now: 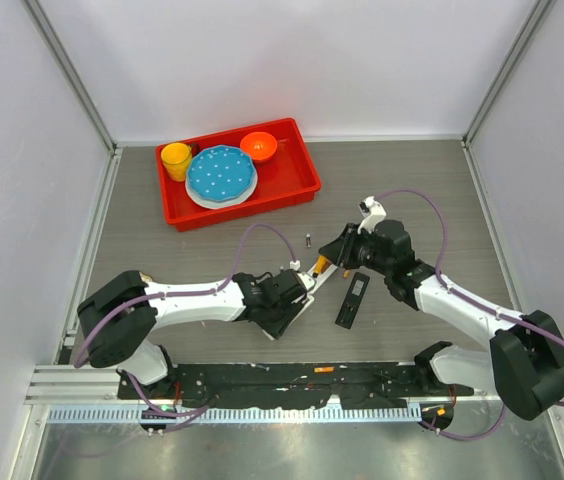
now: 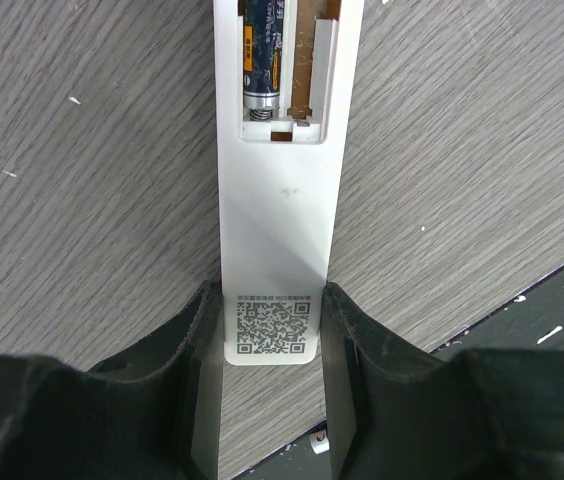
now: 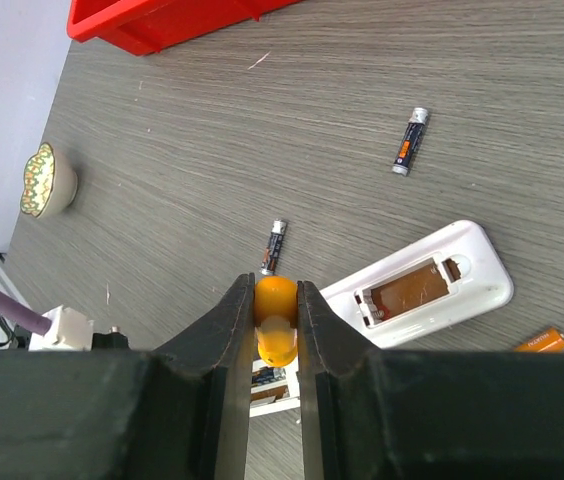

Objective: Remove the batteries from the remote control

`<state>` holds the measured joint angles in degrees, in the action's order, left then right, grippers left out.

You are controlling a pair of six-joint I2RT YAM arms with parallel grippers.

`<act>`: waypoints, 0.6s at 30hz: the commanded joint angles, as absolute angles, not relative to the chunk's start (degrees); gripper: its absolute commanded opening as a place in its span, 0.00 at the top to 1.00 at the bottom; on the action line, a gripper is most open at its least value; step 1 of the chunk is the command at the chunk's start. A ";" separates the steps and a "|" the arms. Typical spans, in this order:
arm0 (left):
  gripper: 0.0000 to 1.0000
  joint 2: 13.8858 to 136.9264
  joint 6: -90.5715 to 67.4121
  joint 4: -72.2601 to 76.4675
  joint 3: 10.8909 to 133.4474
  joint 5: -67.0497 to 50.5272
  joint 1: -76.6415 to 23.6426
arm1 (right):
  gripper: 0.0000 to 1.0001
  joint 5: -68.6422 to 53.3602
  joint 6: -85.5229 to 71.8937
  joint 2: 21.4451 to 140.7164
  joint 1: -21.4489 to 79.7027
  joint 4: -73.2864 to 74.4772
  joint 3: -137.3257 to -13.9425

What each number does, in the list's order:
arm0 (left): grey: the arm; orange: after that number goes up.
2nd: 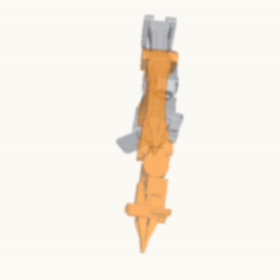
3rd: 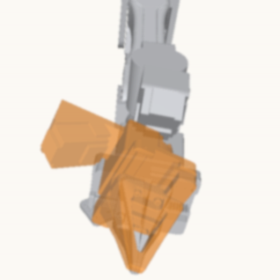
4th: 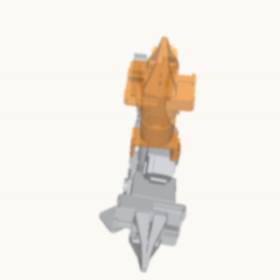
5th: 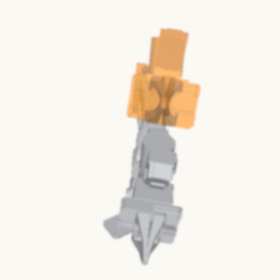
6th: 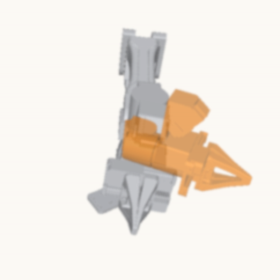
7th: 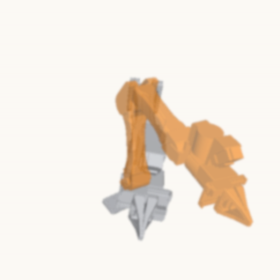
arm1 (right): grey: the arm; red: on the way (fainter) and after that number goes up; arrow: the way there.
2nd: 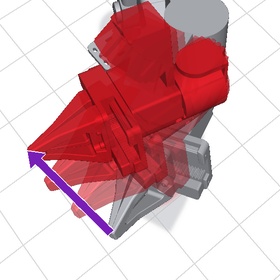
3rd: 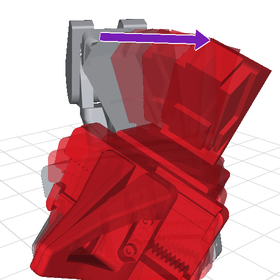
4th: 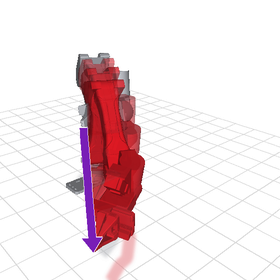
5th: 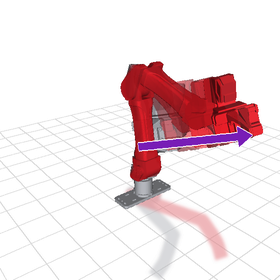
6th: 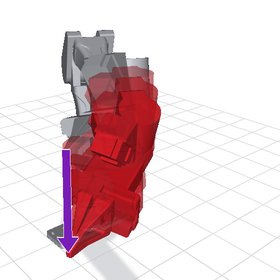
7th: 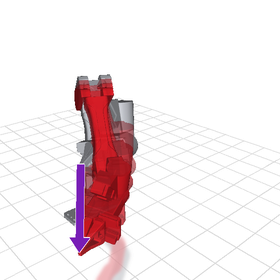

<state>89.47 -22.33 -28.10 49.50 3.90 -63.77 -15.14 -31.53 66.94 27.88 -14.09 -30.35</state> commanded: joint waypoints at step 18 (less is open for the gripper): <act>1.00 91.58 -22.24 -25.40 49.31 3.43 -64.69 | 0.99 -16.52 -31.11 72.51 27.95 -18.99 -32.43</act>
<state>89.47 -22.31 -28.12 49.50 4.01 -63.81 -15.77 -31.62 71.79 27.86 -16.64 -30.55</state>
